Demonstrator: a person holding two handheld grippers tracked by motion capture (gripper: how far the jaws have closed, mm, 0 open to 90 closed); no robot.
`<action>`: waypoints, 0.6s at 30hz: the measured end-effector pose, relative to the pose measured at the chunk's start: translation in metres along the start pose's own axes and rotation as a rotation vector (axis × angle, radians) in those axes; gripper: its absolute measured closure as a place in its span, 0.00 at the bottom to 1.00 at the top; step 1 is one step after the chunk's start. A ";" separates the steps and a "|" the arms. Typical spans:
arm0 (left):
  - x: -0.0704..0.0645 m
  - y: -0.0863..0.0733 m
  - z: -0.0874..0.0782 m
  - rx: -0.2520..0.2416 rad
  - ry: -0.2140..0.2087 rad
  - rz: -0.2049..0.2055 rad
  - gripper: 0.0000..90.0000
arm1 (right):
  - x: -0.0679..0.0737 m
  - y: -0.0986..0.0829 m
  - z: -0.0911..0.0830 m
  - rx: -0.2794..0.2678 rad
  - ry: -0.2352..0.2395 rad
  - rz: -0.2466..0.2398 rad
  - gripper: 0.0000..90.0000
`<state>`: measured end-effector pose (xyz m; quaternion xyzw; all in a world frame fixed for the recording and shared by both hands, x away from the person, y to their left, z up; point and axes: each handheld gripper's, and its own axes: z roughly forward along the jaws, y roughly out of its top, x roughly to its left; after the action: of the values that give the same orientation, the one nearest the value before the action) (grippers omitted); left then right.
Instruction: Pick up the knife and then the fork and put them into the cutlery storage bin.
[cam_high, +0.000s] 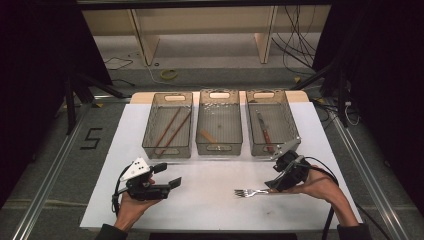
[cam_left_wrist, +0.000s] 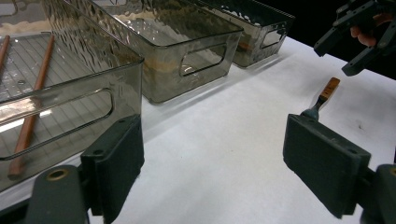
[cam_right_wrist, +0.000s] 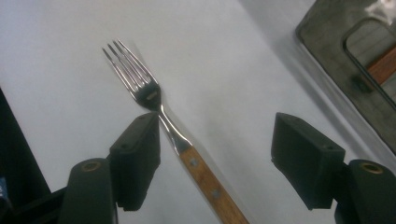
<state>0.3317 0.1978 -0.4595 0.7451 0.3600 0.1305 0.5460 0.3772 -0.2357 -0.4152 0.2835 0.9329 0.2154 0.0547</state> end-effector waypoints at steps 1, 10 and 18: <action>0.000 0.000 0.000 0.000 0.000 0.000 0.22 | 0.000 -0.001 0.001 0.007 -0.003 -0.001 0.40; 0.000 0.000 0.000 0.001 0.000 0.001 0.22 | 0.002 -0.007 0.008 0.065 -0.008 -0.031 0.45; 0.000 0.000 0.000 0.001 0.000 0.001 0.22 | 0.000 -0.012 0.013 0.104 -0.005 -0.037 0.52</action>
<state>0.3317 0.1976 -0.4596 0.7457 0.3596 0.1305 0.5455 0.3744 -0.2400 -0.4324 0.2694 0.9477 0.1646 0.0463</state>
